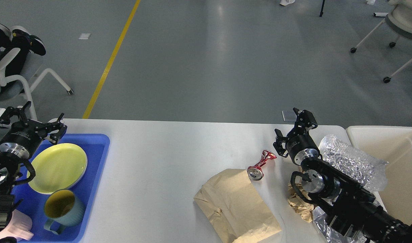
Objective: Tidy desktop
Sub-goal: 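Raise the left gripper out of the tray and hold it above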
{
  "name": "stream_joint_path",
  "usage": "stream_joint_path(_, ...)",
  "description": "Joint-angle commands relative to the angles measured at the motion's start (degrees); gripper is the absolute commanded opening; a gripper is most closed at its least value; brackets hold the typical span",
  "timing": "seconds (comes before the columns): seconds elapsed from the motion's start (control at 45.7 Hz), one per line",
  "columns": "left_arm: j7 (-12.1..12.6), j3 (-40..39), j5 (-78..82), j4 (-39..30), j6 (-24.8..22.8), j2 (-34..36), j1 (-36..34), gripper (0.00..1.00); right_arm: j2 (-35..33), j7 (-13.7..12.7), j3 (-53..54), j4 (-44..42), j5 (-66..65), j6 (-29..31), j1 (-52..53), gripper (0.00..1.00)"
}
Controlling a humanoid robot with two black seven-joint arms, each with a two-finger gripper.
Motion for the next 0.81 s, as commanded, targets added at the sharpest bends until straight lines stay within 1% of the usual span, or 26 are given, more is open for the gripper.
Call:
stream_joint_path(0.0, -0.4, -4.6, -0.1, -0.2, 0.0, -3.1, 0.9, 0.96, 0.0, 0.0, 0.0, 0.0, 0.0, 0.0, 0.1, 1.00)
stream_joint_path(0.044, -0.9, -7.1, 0.0, -0.4, -0.2, -4.4, 1.5, 0.96, 0.0, 0.0, 0.0, 0.0, 0.0, 0.0, 0.0, 1.00)
stream_joint_path(0.109, -2.7, -10.2, 0.0, -0.9, -0.2, -5.9, 2.0, 0.96, 0.0, 0.0, 0.0, 0.0, 0.0, 0.0, 0.0, 1.00)
stream_joint_path(0.153, -4.0, -10.8, -0.1, -0.9, -0.2, -5.8, 2.0, 0.96, 0.0, 0.0, 0.0, 0.0, 0.0, 0.0, 0.0, 1.00)
stream_joint_path(0.197, -4.3, -10.8, -0.1, -0.9, -0.2, -5.8, 1.7, 0.96, 0.0, -0.1, 0.0, 0.0, 0.0, 0.0, 0.0, 1.00)
stream_joint_path(0.656, -3.8, -10.3, -0.1, -0.9, 0.8, -6.7, 2.0, 0.96, 0.0, 0.0, 0.0, 0.0, 0.0, 0.0, 0.0, 1.00)
stream_joint_path(0.787, -4.2, -9.9, -0.1, -0.9, 0.8, -7.7, 1.0, 0.96, 0.0, 0.0, 0.0, 0.0, 0.0, 0.0, 0.0, 1.00)
